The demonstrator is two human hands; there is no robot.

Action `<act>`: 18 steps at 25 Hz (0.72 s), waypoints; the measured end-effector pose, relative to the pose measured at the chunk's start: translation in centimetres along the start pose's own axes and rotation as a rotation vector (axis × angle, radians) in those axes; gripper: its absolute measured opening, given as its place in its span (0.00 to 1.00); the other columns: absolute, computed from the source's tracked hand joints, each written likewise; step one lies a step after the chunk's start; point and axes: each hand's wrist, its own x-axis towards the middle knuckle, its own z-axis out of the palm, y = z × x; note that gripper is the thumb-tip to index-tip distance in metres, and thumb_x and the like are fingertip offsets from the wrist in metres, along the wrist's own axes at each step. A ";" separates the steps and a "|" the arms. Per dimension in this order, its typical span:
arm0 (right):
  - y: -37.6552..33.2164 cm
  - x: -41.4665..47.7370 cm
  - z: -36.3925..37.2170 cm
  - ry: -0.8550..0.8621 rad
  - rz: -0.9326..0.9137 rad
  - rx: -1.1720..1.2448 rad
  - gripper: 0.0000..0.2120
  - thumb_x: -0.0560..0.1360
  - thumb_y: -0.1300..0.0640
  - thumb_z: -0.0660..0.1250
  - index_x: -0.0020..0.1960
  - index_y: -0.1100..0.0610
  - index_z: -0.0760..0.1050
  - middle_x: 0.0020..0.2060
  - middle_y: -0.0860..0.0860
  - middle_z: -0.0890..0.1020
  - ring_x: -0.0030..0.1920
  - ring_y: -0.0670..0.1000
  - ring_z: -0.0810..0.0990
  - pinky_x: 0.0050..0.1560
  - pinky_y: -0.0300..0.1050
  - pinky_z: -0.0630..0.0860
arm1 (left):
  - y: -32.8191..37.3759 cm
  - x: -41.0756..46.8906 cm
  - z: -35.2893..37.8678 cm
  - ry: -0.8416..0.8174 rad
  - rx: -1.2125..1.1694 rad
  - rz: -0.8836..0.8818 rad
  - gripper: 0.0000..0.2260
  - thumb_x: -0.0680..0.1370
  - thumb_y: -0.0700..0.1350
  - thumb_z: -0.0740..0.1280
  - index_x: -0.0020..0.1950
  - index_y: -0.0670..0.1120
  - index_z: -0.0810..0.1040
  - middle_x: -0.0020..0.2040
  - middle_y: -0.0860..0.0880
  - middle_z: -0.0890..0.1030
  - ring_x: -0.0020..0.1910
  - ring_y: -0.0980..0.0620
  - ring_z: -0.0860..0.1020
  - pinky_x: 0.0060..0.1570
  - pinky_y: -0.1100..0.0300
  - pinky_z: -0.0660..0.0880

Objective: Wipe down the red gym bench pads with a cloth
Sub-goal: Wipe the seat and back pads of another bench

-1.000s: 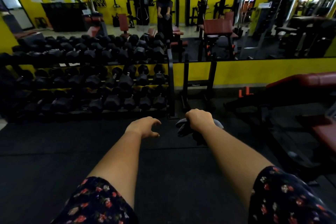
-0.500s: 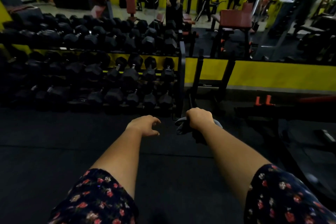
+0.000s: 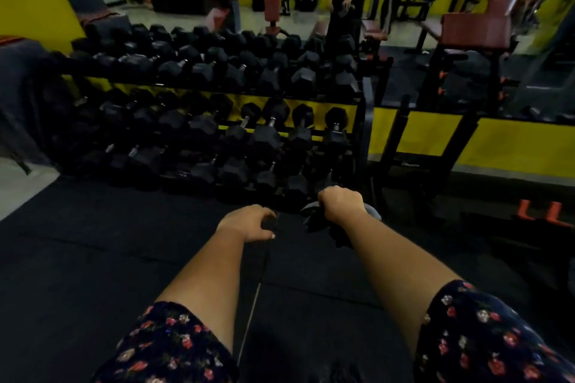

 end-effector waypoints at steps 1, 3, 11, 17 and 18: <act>-0.7 1.8 -0.2 0.003 -0.025 -0.001 0.08 0.77 0.63 0.60 0.52 0.54 0.75 0.49 0.52 0.78 0.47 0.56 0.78 0.40 0.49 0.70 | -1.1 0.6 -0.7 0.004 -0.002 -0.017 0.28 0.74 0.57 0.70 0.72 0.56 0.69 0.67 0.52 0.73 0.64 0.52 0.73 0.62 0.50 0.74; -2.6 6.4 -0.8 0.012 -0.091 -0.004 0.09 0.77 0.64 0.61 0.53 0.55 0.75 0.49 0.53 0.78 0.48 0.56 0.78 0.39 0.49 0.70 | -3.9 2.1 -2.4 0.024 -0.018 -0.070 0.27 0.75 0.56 0.70 0.73 0.55 0.69 0.67 0.52 0.73 0.64 0.52 0.73 0.62 0.51 0.74; -11.1 23.2 -4.7 0.026 -0.415 -0.062 0.11 0.78 0.64 0.60 0.56 0.53 0.75 0.54 0.52 0.78 0.53 0.56 0.78 0.41 0.48 0.70 | -14.4 5.8 -9.2 0.123 -0.063 -0.348 0.26 0.76 0.56 0.69 0.73 0.55 0.68 0.65 0.53 0.73 0.63 0.52 0.73 0.62 0.52 0.73; -20.2 29.8 -6.7 0.072 -0.650 -0.067 0.11 0.78 0.61 0.60 0.57 0.53 0.75 0.57 0.53 0.77 0.57 0.57 0.78 0.47 0.51 0.74 | -20.4 4.4 -10.5 0.160 -0.094 -0.561 0.26 0.77 0.54 0.68 0.74 0.54 0.67 0.67 0.51 0.72 0.65 0.51 0.72 0.61 0.53 0.72; -22.3 30.1 -6.4 0.060 -0.705 -0.077 0.11 0.77 0.61 0.61 0.58 0.53 0.75 0.58 0.53 0.77 0.57 0.57 0.78 0.48 0.51 0.74 | -21.3 3.4 -10.3 0.154 -0.100 -0.604 0.26 0.77 0.54 0.68 0.74 0.54 0.67 0.67 0.51 0.71 0.66 0.51 0.72 0.61 0.53 0.72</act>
